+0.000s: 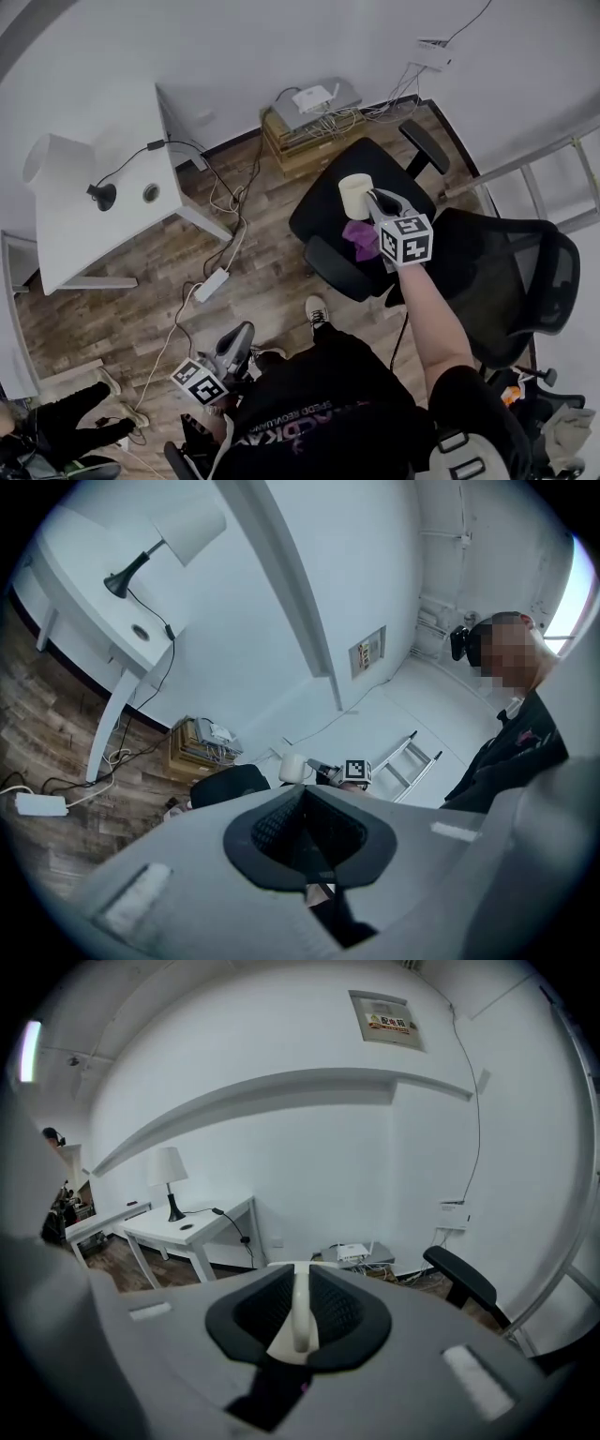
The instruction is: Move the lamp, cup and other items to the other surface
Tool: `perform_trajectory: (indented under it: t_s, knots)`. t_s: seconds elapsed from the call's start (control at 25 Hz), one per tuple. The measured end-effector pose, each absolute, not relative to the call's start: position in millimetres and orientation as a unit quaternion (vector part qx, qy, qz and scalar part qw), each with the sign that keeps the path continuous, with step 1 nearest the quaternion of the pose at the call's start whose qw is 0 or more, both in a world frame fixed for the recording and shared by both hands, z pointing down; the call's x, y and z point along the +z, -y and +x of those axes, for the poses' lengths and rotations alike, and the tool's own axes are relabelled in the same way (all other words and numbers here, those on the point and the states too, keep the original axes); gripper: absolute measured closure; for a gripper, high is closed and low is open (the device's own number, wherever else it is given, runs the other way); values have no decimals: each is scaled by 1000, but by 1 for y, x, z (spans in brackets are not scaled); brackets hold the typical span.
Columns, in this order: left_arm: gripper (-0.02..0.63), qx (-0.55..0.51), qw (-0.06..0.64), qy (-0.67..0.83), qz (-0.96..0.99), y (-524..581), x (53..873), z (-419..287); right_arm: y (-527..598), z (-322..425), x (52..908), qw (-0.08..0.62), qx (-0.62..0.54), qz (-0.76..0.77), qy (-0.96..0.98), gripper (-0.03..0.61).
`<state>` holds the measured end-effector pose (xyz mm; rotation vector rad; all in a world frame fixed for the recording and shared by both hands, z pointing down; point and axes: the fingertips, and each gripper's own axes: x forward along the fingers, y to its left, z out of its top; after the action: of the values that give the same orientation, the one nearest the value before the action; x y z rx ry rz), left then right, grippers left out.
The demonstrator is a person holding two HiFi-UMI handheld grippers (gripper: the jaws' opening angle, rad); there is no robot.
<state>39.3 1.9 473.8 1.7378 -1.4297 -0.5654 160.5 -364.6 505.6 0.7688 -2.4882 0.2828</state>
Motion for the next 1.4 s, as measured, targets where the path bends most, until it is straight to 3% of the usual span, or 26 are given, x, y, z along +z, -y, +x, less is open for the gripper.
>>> perform_trajectory:
  t_s: [0.32, 0.84, 1.4]
  knots:
    - [615, -208, 437, 565, 668, 40, 494, 82, 429, 208, 567, 288, 140, 297, 899, 526]
    - [614, -188, 477, 584, 629, 42, 513, 85, 502, 217, 687, 342, 218, 350, 844, 525]
    - [615, -173, 518, 587, 598, 40, 536, 102, 526, 226, 756, 353, 232, 395, 816, 523]
